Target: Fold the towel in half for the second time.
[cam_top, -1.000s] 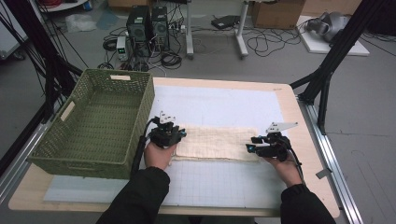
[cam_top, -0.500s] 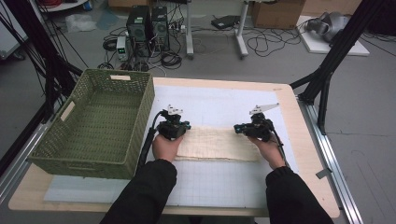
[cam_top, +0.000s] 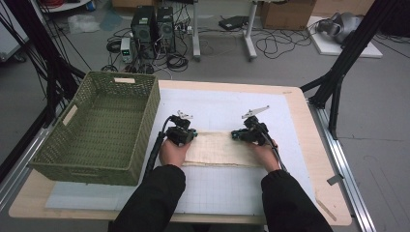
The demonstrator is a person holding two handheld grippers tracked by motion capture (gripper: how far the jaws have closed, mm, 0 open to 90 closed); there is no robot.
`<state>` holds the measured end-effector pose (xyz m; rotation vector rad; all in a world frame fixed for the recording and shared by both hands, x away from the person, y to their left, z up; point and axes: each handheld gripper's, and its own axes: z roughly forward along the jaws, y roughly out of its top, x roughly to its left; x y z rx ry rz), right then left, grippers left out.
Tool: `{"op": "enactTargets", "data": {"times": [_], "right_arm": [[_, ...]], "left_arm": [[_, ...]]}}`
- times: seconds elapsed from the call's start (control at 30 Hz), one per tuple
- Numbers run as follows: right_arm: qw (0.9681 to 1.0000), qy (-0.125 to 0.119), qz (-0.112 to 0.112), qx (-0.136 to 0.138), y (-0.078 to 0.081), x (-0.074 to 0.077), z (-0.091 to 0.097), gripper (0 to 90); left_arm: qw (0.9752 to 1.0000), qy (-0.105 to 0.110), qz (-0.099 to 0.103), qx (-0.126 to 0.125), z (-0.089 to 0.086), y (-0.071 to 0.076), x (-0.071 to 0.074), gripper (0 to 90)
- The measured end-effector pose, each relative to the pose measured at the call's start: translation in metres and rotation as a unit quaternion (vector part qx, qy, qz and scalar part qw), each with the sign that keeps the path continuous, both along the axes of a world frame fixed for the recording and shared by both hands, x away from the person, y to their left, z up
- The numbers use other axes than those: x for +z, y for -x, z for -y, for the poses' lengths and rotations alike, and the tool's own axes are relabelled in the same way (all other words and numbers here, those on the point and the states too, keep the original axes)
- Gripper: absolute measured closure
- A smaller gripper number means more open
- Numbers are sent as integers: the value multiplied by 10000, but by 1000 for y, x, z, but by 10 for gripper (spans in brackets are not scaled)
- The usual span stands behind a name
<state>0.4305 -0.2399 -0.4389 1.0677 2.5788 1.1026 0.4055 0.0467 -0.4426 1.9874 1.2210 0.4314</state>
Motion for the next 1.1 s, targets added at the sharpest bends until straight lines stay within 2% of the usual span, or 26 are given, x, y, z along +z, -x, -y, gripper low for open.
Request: {"op": "enactTargets", "data": {"times": [0.23,0.33,0.4,0.47,0.57,0.67,0.7,0.8,0.83,0.9,0.93,1.0,1.1], "right_arm": [[9995,152,-62,-287,0,4,30,836],[9989,139,-115,-433,2,6,45,792],[9987,106,-28,-490,4,10,54,767],[9977,47,91,-671,4,14,65,730],[9955,60,128,-942,2,15,80,680],[9938,50,18,-1114,-1,11,92,653],[9940,2,-27,-1093,-1,9,94,647],[9957,-49,-223,-903,-2,3,95,658],[9960,-19,-249,-855,-2,1,94,677],[9967,-11,-215,-784,0,1,93,789],[9970,-51,-258,-733,0,1,94,826],[9967,-155,-371,-709,1,1,96,856],[9974,-56,-274,-668,3,4,98,862]], "left_arm": [[9999,-133,30,84,-5,0,2,806],[9998,-30,138,168,-10,0,6,752],[9992,33,246,299,-12,0,8,720],[9988,82,225,426,-15,-2,8,685],[9984,77,110,555,-17,-5,5,622],[9985,49,-11,536,-18,-7,1,590],[9986,45,-48,523,-18,-7,-1,587],[9987,-74,16,513,-17,-7,-1,621],[9989,-31,30,459,-17,-7,-1,657],[9994,126,-45,310,-18,-7,-1,811],[9995,94,-35,292,-17,-6,-1,840],[9995,97,-23,297,-18,-6,0,859],[9993,167,61,333,-22,-4,3,867]]}}
